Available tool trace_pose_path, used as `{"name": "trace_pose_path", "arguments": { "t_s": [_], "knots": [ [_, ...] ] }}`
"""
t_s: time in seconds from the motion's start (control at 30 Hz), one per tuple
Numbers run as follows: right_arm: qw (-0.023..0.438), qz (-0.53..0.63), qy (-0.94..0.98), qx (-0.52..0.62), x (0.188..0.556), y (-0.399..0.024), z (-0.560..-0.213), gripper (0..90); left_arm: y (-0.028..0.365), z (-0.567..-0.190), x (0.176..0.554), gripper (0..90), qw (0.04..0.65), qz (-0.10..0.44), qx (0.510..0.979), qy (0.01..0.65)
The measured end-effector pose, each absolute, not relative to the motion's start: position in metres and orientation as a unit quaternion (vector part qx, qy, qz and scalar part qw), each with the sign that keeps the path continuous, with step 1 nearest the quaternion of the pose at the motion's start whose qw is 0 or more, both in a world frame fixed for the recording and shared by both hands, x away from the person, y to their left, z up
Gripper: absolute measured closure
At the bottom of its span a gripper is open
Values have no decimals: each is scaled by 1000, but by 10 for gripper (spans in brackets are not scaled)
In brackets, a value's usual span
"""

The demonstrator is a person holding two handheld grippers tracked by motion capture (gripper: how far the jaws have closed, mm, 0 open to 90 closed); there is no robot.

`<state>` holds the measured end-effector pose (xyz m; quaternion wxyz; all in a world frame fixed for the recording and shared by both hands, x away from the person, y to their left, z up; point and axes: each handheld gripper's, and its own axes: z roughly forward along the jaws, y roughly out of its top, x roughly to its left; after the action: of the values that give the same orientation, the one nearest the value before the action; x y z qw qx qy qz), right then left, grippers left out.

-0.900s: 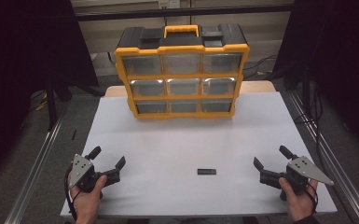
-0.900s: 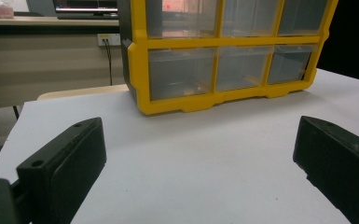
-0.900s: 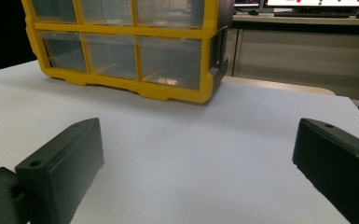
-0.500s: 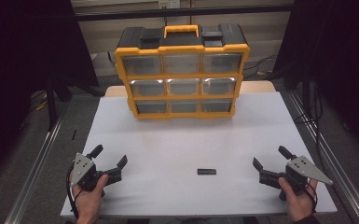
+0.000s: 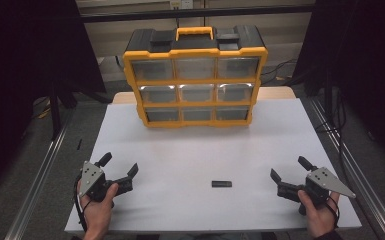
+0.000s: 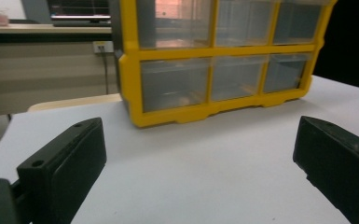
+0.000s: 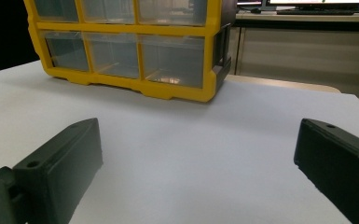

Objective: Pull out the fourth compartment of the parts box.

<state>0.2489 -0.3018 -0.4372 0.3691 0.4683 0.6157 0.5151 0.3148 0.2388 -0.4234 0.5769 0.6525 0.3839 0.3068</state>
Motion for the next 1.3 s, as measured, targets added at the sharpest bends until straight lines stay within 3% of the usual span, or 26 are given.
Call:
{"name": "trace_pose_path", "arguments": {
  "t_s": [0.43, 0.93, 1.3],
  "knots": [
    [367, 517, 614, 469, 250, -302, -438, 6, 230, -422, 331, 48, 573, 297, 670, 367],
    [365, 521, 613, 468, 249, -302, -438, 8, 217, -411, 350, 42, 559, 334, 683, 330],
    [363, 523, 615, 466, 250, -300, -438, 8, 205, -408, 368, 45, 552, 331, 697, 316]
  ]
}}
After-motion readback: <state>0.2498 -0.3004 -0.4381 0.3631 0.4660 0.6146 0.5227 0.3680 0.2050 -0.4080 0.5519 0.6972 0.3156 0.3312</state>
